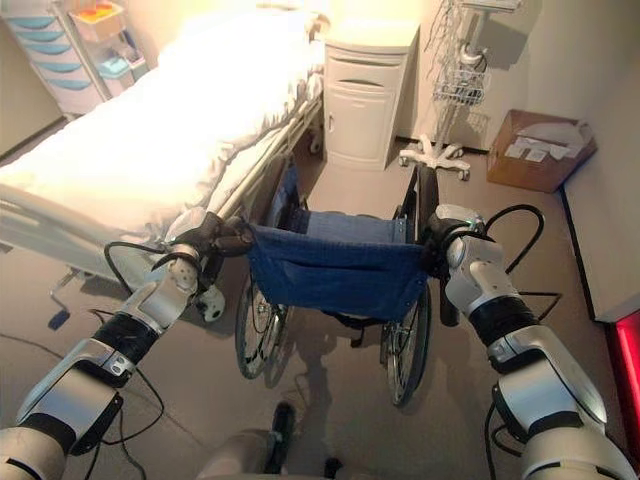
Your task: Push the wheelchair next to the bed
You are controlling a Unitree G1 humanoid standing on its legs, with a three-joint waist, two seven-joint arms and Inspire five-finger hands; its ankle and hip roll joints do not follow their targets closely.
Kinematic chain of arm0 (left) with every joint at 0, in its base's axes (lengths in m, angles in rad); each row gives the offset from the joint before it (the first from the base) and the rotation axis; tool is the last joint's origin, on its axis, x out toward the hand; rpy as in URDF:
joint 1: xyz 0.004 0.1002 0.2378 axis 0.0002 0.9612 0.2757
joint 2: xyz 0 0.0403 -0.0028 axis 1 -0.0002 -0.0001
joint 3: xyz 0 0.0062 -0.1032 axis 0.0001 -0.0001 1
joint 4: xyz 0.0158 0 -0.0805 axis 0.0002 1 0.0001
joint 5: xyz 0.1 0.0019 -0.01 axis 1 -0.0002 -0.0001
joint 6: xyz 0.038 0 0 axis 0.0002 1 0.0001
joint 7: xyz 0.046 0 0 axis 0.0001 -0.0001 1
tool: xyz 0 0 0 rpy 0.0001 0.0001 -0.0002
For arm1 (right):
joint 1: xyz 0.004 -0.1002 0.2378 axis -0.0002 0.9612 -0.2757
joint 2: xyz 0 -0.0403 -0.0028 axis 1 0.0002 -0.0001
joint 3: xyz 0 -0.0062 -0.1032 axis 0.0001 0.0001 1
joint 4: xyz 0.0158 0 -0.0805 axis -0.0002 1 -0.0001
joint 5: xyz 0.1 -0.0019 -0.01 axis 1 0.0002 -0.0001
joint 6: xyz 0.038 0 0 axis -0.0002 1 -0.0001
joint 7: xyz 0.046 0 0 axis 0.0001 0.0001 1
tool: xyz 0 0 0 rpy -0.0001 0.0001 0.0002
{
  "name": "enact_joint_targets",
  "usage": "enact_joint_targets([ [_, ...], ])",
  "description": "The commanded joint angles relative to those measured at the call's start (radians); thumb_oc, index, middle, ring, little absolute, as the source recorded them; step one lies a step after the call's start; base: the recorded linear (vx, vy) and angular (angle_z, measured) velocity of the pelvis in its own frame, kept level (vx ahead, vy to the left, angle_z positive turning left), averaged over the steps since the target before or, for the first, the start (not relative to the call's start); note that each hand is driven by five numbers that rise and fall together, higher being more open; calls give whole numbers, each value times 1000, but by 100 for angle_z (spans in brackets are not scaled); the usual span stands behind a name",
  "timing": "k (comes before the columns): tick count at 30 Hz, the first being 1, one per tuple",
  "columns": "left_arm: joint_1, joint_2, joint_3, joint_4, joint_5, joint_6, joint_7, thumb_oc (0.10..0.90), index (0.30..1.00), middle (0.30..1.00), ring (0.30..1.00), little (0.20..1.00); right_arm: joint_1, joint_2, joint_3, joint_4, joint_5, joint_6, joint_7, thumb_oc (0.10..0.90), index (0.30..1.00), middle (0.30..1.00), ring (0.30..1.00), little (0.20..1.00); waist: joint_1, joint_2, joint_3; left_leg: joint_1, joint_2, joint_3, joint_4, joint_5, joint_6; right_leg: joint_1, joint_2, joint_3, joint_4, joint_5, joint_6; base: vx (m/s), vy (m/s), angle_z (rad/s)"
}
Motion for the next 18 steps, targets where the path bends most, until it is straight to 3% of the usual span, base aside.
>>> enact_joint_targets([
  [1,129,-13,23,-13,-142,-79,-103,400,300,300,300,300,-12,-4,51,-50,-55,-7,90,400,300,300,300,300,14,-39,0,22,-16,5,-84,232,48,47,-21,-7,119,14,93,596,385,-81],
  [3,127,-14,26,3,-175,-83,-87,400,300,300,300,300,9,5,51,-39,-45,-4,78,400,300,300,300,300,-1,-52,-17,46,-7,75,-11,166,77,53,-54,-19,159,31,120,478,336,-88],
  [5,128,-9,23,27,-182,-102,-87,400,300,300,300,300,46,18,44,-37,-54,-9,65,400,300,300,300,300,3,-74,-35,45,-23,60,39,123,99,46,-93,-30,195,95,149,481,309,-20],
  [7,123,2,28,26,-176,-94,-101,400,300,300,300,300,72,31,46,-12,-38,-25,21,400,300,300,300,300,18,-94,-51,64,-41,48,25,116,115,35,-134,-39,244,186,186,460,292,-19],
  [9,102,10,19,23,-171,-61,-99,400,300,300,300,300,82,45,45,19,-27,-72,-28,400,300,300,300,300,25,-91,-66,89,-48,47,5,111,124,5,-158,-48,346,259,193,433,296,-60],
  [12,90,-16,13,39,-194,-48,-39,400,300,300,300,300,86,60,53,45,-13,-112,-104,400,300,300,300,300,11,-82,-78,132,-68,13,-21,95,142,-96,-137,-24,421,307,189,385,198,-44],
  [14,90,-33,16,52,-191,-61,-19,400,300,300,300,300,83,61,63,50,-7,-135,-141,400,300,300,300,300,-3,-81,-77,152,-80,-7,-29,92,144,-142,-123,-20,394,302,184,416,83,-18],
  [16,103,-53,26,59,-175,-73,-4,400,300,300,300,300,71,55,70,23,-10,-171,-173,400,300,300,300,300,-31,-76,-62,215,-90,-50,-35,72,144,-280,-109,-40,274,295,169,492,-9,-17],
  [17,105,-55,27,59,-174,-74,-2,400,300,300,300,300,69,53,73,18,-11,-175,-173,400,300,300,300,300,-39,-76,-58,228,-93,-59,-36,65,145,-294,-108,-44,262,297,169,454,-65,-32],
  [18,115,-57,32,51,-157,-81,-10,400,300,300,300,300,71,37,71,-14,-3,-175,-167,400,300,300,300,300,-62,-84,-41,269,-110,-89,-34,29,153,-377,-112,-38,205,345,174,390,-59,-25],
])
